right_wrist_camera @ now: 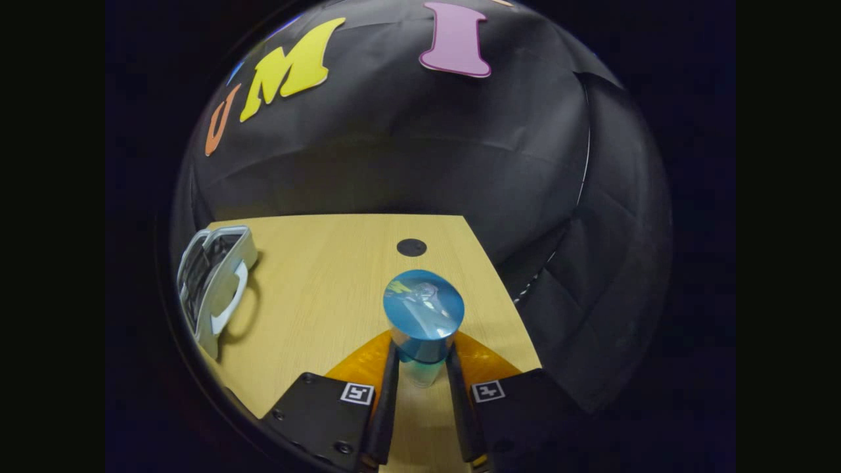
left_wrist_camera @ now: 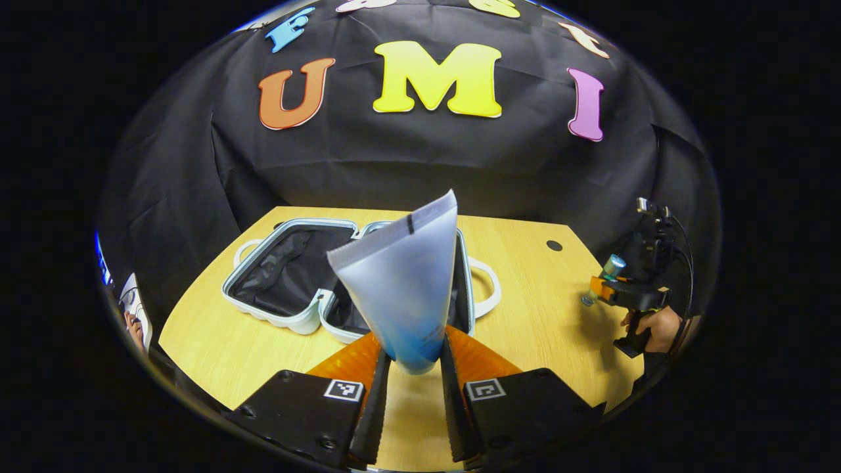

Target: First open the suitcase, pack the skin care products into it, and then close the suitcase.

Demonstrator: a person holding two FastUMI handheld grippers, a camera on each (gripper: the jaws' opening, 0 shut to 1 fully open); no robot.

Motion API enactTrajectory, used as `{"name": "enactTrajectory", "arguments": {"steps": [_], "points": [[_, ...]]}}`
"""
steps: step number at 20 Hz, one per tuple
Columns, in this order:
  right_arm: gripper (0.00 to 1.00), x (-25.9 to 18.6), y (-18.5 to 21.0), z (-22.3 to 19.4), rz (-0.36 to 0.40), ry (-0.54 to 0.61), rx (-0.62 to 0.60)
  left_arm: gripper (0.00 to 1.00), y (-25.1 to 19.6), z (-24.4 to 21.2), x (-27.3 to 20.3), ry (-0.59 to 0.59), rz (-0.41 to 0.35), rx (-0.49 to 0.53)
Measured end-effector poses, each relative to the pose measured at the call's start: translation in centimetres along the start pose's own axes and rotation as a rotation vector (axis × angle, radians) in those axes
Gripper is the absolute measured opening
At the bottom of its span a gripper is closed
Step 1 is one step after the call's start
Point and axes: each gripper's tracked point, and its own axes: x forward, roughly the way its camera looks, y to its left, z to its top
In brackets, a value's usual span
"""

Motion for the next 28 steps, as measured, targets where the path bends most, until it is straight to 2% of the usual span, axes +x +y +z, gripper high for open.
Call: {"name": "enactTrajectory", "arguments": {"steps": [3, 7, 10, 15, 18, 21, 23, 25, 28], "points": [[0.37, -3.7, 0.2, 0.1, -0.022, 0.001, -0.028, 0.42, 2.2, 1.8, 0.0, -0.019, -0.015, 0.005], [0.37, -9.9, 1.7, 0.8, -0.017, -0.009, -0.002, 0.42, 5.7, 4.2, 1.3, -0.052, -0.027, 0.036], [0.37, -15.3, 3.0, 1.7, -0.027, -0.029, 0.051, 0.42, 7.2, 4.8, 4.2, -0.035, -0.051, 0.071], [0.37, -23.6, 5.5, 2.4, -0.055, -0.075, 0.101, 0.43, 7.4, 2.5, 11.1, 0.052, -0.108, 0.1], [0.37, -26.7, 5.3, 4.0, -0.078, -0.101, 0.081, 0.43, 7.2, 0.5, 14.6, 0.115, -0.116, 0.088], [0.34, -28.6, 4.2, 5.6, -0.12, -0.126, 0.085, 0.42, 7.4, -1.8, 17.2, 0.206, -0.09, 0.09], [0.37, -29.5, 3.3, 6.6, -0.153, -0.148, 0.079, 0.43, 7.6, -3.7, 18.7, 0.287, -0.066, 0.112], [0.34, -29.8, 3.2, 7.1, -0.148, -0.156, 0.084, 0.42, 7.6, -5.4, 19.4, 0.366, -0.046, 0.133], [0.37, -29.1, 3.4, 6.8, -0.125, -0.145, 0.085, 0.42, 7.6, -6.8, 20.0, 0.45, -0.022, 0.139]]}}
